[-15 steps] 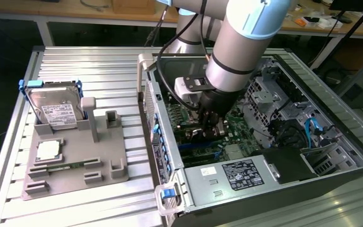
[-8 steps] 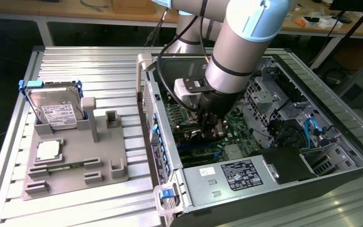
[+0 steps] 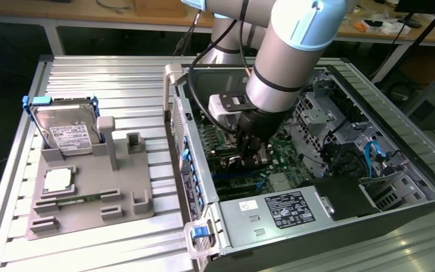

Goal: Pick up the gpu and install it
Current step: 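Insert the gpu into the slot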

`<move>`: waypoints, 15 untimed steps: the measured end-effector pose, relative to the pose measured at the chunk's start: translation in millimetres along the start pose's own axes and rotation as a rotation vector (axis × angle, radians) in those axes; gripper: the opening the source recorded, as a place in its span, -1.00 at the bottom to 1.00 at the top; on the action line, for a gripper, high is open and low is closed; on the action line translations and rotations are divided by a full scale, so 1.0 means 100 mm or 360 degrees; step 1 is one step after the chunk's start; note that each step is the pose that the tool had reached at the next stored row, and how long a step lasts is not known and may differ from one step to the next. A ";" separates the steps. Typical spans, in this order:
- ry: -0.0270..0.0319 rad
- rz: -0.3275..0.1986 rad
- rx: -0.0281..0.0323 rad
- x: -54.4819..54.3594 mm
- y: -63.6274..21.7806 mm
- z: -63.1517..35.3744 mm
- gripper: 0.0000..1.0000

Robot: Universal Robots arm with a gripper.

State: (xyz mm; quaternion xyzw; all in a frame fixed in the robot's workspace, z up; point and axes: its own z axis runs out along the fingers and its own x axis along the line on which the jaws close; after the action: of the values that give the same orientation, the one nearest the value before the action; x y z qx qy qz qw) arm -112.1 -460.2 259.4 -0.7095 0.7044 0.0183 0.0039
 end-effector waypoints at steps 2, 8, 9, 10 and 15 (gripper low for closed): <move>-0.00018 0.0000 0.00011 0.00 0.000 -0.029 -0.47; 0.00010 0.0000 -0.00003 0.00 0.002 -0.064 -0.47; 0.00011 0.0000 -0.00004 0.00 0.001 -0.064 -0.47; 0.00010 0.0000 -0.00003 0.00 0.001 -0.064 -0.47; 0.00002 0.0000 -0.00003 0.01 0.001 -0.064 -0.47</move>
State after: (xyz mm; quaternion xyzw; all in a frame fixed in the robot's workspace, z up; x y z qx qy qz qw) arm -112.1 -461.1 265.7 -0.7096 0.7044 0.0183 0.0038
